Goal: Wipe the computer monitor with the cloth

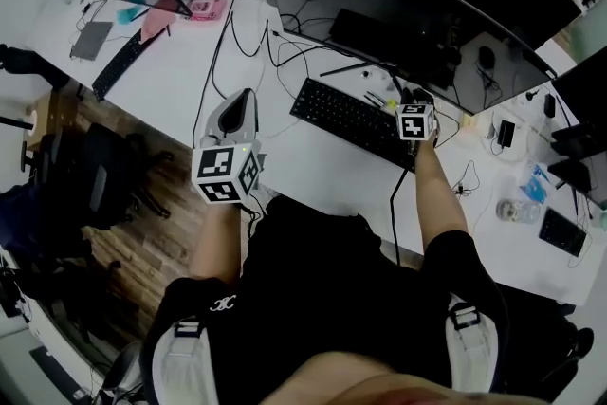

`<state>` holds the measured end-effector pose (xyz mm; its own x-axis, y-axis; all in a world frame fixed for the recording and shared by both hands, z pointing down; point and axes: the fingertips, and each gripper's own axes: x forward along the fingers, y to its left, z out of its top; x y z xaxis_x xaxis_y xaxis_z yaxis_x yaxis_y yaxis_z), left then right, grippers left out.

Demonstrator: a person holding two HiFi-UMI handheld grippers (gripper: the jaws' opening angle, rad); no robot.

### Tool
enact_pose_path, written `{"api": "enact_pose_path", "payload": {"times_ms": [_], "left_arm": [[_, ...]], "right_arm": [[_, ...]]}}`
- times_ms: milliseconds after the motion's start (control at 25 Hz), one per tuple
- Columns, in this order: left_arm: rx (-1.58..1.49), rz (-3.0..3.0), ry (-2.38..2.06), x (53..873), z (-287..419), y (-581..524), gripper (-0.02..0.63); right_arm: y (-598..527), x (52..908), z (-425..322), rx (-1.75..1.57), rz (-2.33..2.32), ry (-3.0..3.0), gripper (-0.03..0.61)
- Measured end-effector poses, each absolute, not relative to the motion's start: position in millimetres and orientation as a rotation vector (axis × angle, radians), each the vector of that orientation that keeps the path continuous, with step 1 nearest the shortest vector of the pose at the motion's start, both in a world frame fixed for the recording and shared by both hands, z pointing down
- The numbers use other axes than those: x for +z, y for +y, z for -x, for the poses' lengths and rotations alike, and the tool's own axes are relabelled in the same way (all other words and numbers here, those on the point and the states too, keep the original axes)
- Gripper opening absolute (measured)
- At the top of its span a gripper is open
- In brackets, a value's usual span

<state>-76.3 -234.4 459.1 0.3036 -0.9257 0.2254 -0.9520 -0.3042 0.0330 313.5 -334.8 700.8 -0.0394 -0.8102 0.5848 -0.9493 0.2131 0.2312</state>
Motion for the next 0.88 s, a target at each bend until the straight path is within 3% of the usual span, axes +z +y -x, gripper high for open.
{"api": "enact_pose_path", "payload": {"times_ms": [880], "left_arm": [[0.19,-2.287,-1.876,454,220,-258,0.051]], "right_arm": [[-408,690,-146,0.191,-1.474,-1.94,0.034]]}}
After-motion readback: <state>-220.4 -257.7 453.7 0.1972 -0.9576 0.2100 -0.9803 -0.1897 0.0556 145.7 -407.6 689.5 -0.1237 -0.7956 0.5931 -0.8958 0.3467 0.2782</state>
